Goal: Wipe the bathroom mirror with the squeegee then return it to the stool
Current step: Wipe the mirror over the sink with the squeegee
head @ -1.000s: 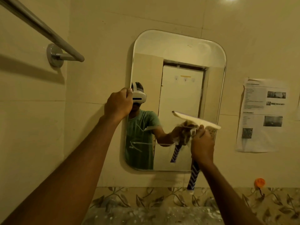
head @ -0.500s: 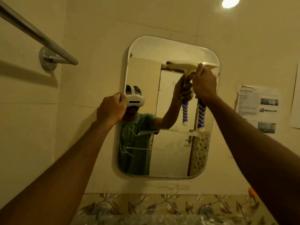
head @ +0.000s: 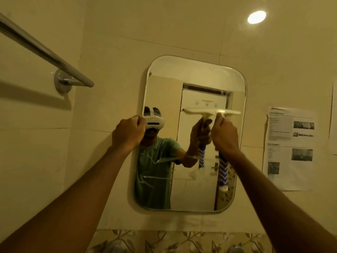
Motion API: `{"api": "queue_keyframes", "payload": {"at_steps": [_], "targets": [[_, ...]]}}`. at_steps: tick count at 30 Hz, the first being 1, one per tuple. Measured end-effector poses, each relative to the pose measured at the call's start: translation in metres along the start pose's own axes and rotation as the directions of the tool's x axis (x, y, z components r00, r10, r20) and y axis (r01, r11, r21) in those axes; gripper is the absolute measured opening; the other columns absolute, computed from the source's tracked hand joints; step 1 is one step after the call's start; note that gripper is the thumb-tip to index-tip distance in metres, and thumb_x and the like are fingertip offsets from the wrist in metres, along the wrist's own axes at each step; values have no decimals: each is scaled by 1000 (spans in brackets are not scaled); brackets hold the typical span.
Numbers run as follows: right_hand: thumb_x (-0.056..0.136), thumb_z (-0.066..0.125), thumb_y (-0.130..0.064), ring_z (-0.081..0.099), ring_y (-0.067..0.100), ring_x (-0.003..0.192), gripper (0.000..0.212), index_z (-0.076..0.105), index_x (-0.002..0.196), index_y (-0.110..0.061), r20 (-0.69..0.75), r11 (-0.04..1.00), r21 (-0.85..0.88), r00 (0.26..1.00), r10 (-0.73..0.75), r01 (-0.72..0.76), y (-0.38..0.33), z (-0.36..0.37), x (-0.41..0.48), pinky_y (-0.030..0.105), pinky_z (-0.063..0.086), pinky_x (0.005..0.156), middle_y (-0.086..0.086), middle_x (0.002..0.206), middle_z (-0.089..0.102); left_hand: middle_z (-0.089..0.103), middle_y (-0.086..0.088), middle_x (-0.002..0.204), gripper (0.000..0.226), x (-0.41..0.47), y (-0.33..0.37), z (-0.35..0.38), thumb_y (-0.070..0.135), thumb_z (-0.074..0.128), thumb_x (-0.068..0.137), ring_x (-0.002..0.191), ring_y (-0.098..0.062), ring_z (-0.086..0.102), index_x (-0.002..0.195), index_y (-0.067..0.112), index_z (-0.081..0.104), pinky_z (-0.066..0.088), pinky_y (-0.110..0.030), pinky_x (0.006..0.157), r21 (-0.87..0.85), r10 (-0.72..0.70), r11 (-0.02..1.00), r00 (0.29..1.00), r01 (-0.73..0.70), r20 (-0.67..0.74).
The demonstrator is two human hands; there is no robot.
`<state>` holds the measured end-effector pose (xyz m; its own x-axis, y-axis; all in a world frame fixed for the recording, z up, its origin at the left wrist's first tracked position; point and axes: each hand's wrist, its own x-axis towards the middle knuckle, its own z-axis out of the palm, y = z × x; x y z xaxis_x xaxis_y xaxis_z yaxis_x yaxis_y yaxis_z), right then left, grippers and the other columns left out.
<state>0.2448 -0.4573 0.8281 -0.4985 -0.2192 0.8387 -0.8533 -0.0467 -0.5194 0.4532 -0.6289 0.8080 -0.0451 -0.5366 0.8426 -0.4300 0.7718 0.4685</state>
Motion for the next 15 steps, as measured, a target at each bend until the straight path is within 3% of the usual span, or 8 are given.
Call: {"api": "queue_keyframes", "payload": {"at_steps": [3,7,10,15], "targets": [[105,25,-40,53,2,37,46,52,77,-16,-68,999,14,997,-33,34,-29,-14,61,18,45,35,-2,60,55,54,1,66,46,1,-2,1,41,31,101,59,-17,51,94,14,66,34,-23,52,21,8,1000,1000,-8,0],[105,22,-41,54,8,50,47,55,87,-12,-116,998,-22,991,-65,63,-52,-22,109,23,43,46,-3,62,55,49,6,60,45,4,-5,4,42,31,101,54,-9,46,93,14,66,29,-19,48,43,12,999,1000,-12,-20],[105,23,-41,55,9,50,47,54,83,-14,-84,998,5,995,-62,63,-34,-17,86,21,42,46,-1,62,56,49,7,59,46,5,-6,5,43,31,100,55,-11,48,92,16,67,29,-21,48,41,-4,999,1000,4,-20],[104,24,-45,67,22,57,48,57,88,-15,-34,995,88,998,48,-45,11,4,2,36,59,52,10,71,67,52,2,62,47,6,-4,3,44,32,100,57,-15,50,87,15,66,30,-23,51,44,-26,999,1000,25,3]]}}
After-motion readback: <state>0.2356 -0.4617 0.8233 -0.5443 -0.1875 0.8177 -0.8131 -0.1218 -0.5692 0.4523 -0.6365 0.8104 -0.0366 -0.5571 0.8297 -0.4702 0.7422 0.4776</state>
